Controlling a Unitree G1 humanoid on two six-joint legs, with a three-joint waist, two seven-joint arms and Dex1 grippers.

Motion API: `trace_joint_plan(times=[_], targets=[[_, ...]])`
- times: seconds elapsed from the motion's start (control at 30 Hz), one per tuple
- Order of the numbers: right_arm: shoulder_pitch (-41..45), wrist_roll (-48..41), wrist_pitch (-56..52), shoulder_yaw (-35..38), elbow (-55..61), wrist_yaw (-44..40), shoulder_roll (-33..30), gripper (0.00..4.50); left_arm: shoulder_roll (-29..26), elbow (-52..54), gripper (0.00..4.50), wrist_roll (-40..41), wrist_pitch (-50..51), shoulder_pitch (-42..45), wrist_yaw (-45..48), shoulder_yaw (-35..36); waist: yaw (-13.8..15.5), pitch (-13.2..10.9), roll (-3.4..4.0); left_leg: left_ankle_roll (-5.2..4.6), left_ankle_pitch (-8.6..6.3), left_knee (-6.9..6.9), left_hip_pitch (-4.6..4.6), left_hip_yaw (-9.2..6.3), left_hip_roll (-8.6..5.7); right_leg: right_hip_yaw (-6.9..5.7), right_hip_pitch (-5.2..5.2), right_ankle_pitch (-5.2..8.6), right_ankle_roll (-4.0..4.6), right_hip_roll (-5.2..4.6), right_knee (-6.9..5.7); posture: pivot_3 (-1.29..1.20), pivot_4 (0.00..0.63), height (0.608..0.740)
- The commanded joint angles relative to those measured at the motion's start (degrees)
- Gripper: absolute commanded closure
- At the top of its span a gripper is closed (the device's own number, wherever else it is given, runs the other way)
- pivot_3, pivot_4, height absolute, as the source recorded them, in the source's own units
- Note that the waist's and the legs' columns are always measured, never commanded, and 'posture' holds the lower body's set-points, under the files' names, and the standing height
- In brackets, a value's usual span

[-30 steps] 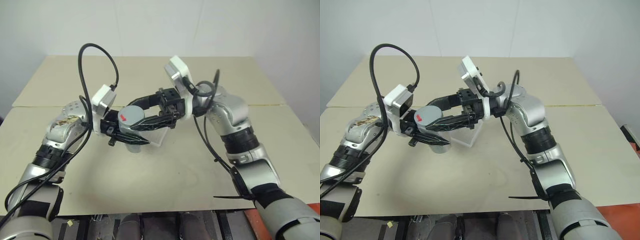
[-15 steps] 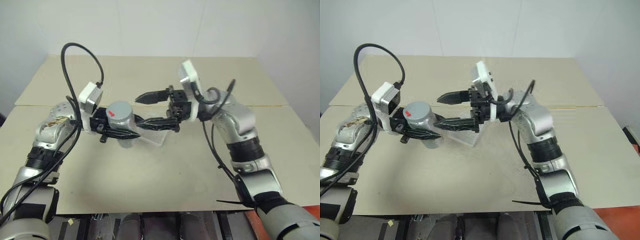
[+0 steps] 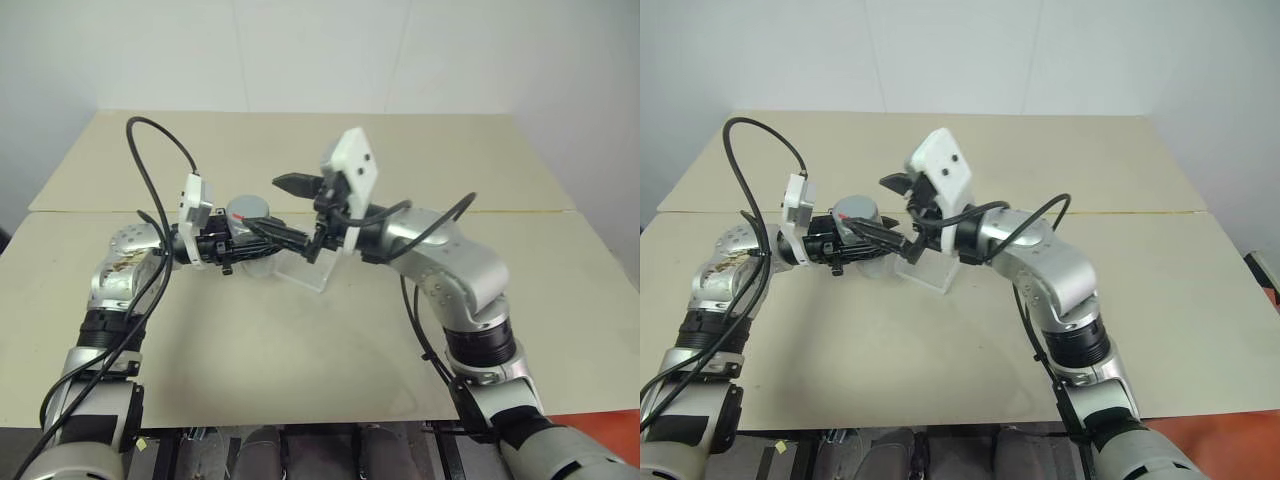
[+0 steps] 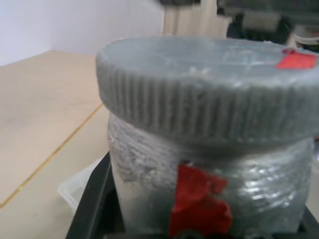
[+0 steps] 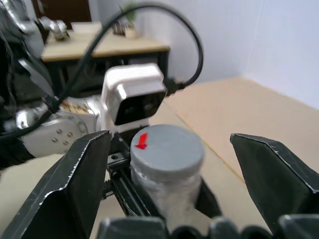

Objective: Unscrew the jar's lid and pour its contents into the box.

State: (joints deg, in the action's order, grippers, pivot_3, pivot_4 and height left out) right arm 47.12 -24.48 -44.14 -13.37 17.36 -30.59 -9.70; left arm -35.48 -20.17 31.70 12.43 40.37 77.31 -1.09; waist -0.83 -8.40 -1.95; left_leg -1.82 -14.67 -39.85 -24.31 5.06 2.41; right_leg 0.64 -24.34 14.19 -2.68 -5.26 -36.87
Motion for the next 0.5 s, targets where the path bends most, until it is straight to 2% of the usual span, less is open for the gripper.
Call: trace_joint_plan(times=[0.03, 0.5], targets=[[2.4, 2.3, 0.3, -0.7, -0.6, 2.7, 1.6, 0.05, 0.6, 0.2, 2.56, -0.4, -0.6, 2.1, 0.7, 1.5, 0.0, 0.0, 0.00, 0.03, 0.02, 0.00, 0.00, 0.00, 0.00, 0.00, 0.00, 0.00, 0.00, 0.00, 0.01, 0.00, 0.150, 0.740], [4.3, 4.5, 0.7, -0.3, -4.4, 4.3, 4.3, 0.05, 0.8, 0.5, 2.56, -1.4, -0.3, 2.0, 2.3, 2.7, -0.2, 0.0, 0.00, 0.01, 0.00, 0.01, 0.01, -0.06, 0.02, -0.01, 0.00, 0.00, 0.00, 0.01, 0.01, 0.00, 0.150, 0.740]])
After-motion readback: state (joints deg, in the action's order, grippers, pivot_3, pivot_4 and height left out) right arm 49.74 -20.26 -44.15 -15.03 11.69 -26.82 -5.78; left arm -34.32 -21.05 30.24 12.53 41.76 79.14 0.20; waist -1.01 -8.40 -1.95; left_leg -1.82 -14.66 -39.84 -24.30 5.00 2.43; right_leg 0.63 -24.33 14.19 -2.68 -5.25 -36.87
